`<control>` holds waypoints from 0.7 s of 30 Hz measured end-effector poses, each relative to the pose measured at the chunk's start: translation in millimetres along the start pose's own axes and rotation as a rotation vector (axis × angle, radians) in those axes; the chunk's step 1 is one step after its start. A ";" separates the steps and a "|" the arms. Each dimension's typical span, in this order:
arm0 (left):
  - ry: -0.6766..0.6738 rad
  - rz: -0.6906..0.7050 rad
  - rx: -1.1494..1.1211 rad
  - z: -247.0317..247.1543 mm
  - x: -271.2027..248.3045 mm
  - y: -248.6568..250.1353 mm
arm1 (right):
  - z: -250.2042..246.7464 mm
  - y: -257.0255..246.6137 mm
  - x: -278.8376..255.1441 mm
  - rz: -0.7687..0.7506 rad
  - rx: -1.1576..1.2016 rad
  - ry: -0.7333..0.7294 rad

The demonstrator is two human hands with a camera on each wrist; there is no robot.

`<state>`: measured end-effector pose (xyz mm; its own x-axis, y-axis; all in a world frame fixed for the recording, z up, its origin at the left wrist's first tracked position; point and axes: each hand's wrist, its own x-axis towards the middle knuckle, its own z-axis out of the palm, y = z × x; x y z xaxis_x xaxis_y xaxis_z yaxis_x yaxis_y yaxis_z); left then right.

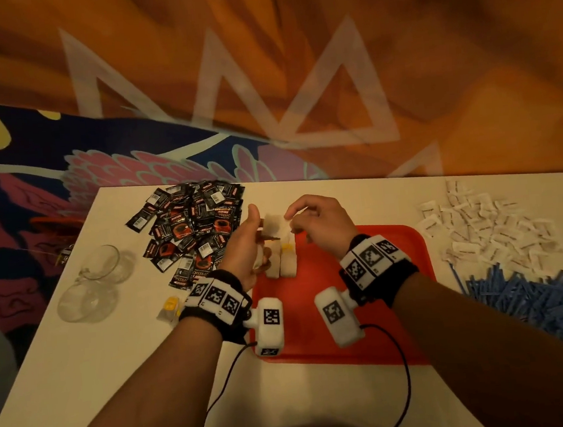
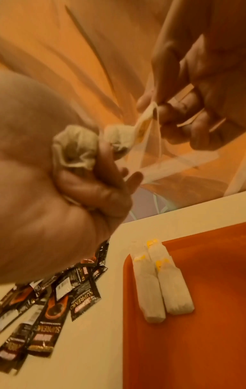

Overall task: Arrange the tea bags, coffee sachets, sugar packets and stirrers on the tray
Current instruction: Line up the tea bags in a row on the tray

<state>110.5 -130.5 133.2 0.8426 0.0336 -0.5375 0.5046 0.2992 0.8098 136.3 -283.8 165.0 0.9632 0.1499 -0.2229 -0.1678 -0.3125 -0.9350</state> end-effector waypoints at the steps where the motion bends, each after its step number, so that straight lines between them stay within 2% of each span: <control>1: 0.102 0.075 0.057 -1.1 0.3 -1.6 | -2.4 -0.8 -0.4 0.008 0.012 0.013; 3: 0.269 0.257 0.197 -5.6 1.2 -5.5 | -6.5 -1.3 -0.3 0.037 0.044 0.032; 5: 0.369 0.449 0.377 -11.1 0.2 -5.4 | -9.2 -0.3 0.6 0.072 0.077 0.047; 7: 0.300 0.617 0.507 -9.8 -6.3 -2.0 | -10.3 0.6 0.6 0.097 0.101 0.059; 10: 0.069 0.833 0.818 -3.9 -12.1 3.2 | -8.7 0.9 0.8 0.125 0.149 0.059; 12: 0.023 0.937 0.931 -0.6 -10.9 4.6 | -5.5 -1.2 -0.7 0.130 0.205 0.031; 14: 0.064 0.973 0.927 1.6 -9.0 6.7 | -3.9 -2.6 -2.7 0.134 0.249 0.011; 17: 0.119 0.812 0.814 2.4 -9.3 12.4 | -8.0 -2.8 -4.7 0.103 0.264 0.019; 21: 0.091 0.660 0.610 1.6 -10.4 18.0 | -8.1 4.2 -3.6 -0.054 0.029 -0.093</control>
<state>111.2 -127.0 153.8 0.9911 0.1023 0.0848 -0.0420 -0.3640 0.9304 133.8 -293.2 164.2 0.9476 0.2529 -0.1953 -0.1234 -0.2742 -0.9537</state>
